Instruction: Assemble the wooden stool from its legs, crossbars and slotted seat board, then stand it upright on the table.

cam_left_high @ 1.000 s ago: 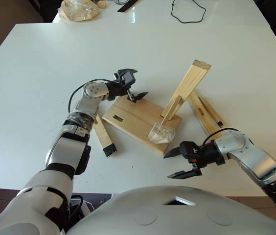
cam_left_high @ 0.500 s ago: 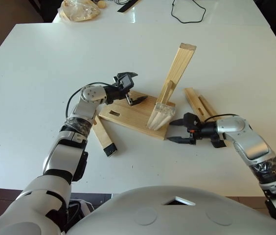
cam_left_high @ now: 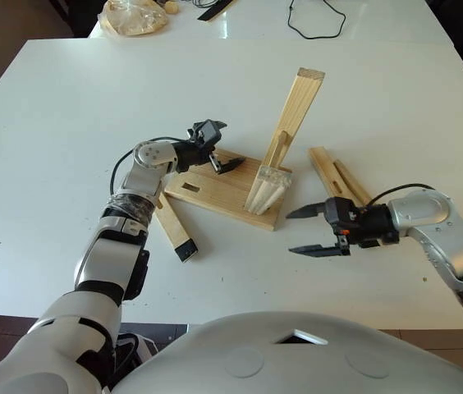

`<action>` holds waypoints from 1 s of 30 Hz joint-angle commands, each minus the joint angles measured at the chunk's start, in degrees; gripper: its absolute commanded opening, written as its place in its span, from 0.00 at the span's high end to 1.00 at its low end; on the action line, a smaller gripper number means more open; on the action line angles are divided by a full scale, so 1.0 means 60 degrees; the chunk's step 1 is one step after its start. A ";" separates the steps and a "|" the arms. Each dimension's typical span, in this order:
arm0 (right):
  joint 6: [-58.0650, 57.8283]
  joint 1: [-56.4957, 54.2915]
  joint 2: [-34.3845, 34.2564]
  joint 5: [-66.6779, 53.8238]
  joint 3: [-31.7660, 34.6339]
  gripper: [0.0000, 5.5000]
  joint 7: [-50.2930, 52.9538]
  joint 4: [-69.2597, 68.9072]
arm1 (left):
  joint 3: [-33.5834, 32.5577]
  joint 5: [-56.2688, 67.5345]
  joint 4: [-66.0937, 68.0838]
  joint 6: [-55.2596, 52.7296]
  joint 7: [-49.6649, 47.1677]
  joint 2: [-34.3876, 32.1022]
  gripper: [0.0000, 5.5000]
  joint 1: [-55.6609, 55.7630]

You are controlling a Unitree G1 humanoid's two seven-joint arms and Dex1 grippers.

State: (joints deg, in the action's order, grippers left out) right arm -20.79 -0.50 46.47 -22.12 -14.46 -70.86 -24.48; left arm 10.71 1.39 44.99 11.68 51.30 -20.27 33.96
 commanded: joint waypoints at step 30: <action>0.0834 -0.0238 -0.1802 0.2311 -0.0851 0.41 0.2967 0.2285 | 0.1160 -0.0125 -0.3109 -0.3715 0.0642 -0.0338 0.02 -0.1564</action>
State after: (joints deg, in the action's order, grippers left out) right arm -15.96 0.01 36.13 -10.48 -22.04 -56.66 -12.73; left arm 14.65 2.55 25.30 -7.46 53.08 -22.09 27.66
